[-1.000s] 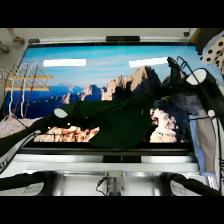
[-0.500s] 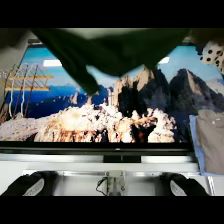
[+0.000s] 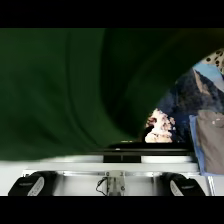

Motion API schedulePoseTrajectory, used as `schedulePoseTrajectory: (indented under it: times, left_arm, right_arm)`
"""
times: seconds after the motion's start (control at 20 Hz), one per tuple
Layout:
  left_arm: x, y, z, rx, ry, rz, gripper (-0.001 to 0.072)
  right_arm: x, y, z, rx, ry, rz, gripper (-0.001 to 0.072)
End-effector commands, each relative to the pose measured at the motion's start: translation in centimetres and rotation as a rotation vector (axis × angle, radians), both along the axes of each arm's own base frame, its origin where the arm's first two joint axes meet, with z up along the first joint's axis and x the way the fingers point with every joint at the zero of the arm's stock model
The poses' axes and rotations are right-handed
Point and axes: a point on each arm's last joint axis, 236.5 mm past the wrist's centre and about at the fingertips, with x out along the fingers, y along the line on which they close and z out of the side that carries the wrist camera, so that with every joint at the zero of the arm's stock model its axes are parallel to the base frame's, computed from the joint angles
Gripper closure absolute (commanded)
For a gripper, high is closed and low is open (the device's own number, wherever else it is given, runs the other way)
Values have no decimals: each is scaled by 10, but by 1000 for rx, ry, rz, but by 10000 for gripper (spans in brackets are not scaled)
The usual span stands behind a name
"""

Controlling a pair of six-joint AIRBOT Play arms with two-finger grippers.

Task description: Fold the shirts.

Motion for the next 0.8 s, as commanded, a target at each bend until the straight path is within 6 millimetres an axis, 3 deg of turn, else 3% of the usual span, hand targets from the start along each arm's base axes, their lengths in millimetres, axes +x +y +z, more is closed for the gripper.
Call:
schedulePoseTrajectory:
  times: [0.0, 0.15, 0.45, 0.75]
  left_arm:
    - [18, 13, -40, 1, 168, 56, 676]
    - [21, 8, -38, -8, 160, 33, 676]
    - [-9, -17, -13, 56, 23, -57, 675]
    - [-19, -15, -10, 61, 6, -43, 676]
  right_arm:
    - [2, -26, -42, -28, 181, -114, 653]
    - [0, -26, -48, -30, 205, -114, 653]
    - [-27, -32, -40, -33, 171, -133, 653]
    - [-38, -48, -83, -60, 349, -198, 653]
